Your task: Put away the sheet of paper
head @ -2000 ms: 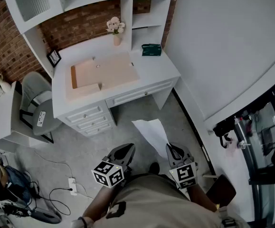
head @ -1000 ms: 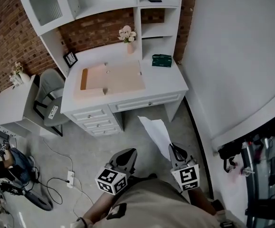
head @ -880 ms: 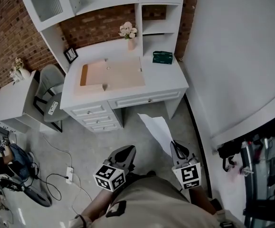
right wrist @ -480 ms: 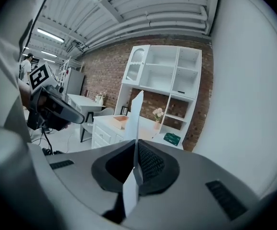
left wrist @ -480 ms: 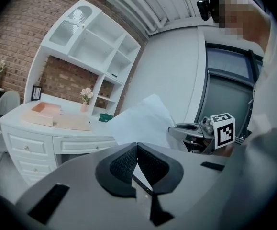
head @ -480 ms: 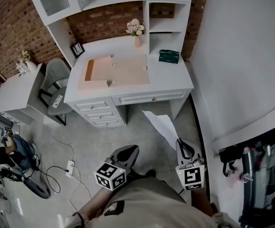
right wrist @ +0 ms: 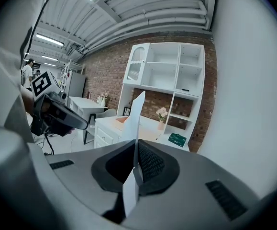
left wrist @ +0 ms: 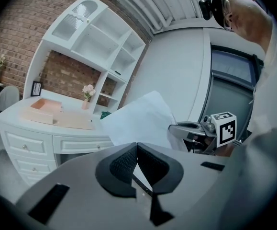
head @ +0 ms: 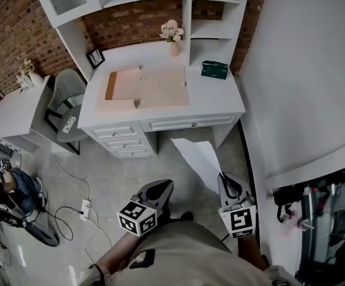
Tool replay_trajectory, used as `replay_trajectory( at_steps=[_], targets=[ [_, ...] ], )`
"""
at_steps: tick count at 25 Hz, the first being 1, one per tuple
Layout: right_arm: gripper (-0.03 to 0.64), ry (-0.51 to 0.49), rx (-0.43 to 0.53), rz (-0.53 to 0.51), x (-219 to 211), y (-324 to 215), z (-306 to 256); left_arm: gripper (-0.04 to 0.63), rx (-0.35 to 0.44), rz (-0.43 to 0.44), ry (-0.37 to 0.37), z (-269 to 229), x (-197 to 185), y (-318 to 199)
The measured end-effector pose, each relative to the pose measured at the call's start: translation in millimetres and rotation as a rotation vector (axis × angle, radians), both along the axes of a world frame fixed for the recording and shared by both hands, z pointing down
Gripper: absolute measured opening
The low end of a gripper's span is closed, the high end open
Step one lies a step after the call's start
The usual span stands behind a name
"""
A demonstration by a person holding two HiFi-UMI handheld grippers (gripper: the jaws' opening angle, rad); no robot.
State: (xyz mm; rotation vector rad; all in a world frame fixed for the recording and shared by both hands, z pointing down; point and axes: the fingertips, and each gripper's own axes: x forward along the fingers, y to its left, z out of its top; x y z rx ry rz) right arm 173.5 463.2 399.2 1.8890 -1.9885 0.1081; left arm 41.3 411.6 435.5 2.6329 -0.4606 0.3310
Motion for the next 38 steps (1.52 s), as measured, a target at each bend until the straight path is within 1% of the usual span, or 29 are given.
replay_trajectory(
  at_steps=[4, 7, 9, 12, 17, 20, 23, 28, 31, 34, 36, 38],
  targets=[
    [0.028, 0.035, -0.027, 0.014, 4, -11, -2, 0.017, -0.011, 0.016, 0.027, -1, 6, -14],
    [0.028, 0.043, -0.036, 0.014, 2, -26, -4, 0.017, -0.03, -0.005, 0.051, -2, 3, -34],
    [0.028, 0.042, -0.04, 0.009, 0, -37, -5, 0.017, -0.034, -0.03, 0.05, -1, 0, -49],
    [0.028, 0.048, -0.038, -0.001, -3, -53, -8, 0.017, 0.002, -0.069, 0.029, -4, -6, -73],
    [0.028, 0.067, -0.031, -0.013, -12, -83, -20, 0.017, 0.024, -0.092, 0.06, -14, -18, -109],
    [0.028, 0.066, -0.016, -0.007, -15, -98, -26, 0.017, 0.021, -0.094, 0.078, -17, -23, -128],
    [0.028, 0.074, -0.027, 0.007, -21, -109, -28, 0.017, 0.019, -0.089, 0.093, -18, -29, -144],
    [0.028, 0.117, -0.042, 0.017, -34, -133, -33, 0.017, 0.018, -0.071, 0.12, -22, -38, -172],
    [0.028, 0.134, -0.026, 0.01, -46, -152, -38, 0.017, 0.018, -0.073, 0.135, -23, -48, -190],
    [0.028, 0.118, -0.005, -0.001, -59, -169, -44, 0.017, 0.015, -0.081, 0.153, -23, -62, -207],
    [0.028, 0.064, 0.001, -0.003, -67, -178, -47, 0.017, 0.015, -0.085, 0.154, -22, -72, -215],
    [0.028, -0.002, -0.024, 0.003, -71, -183, -45, 0.017, 0.017, -0.094, 0.144, -18, -81, -223]
  ],
)
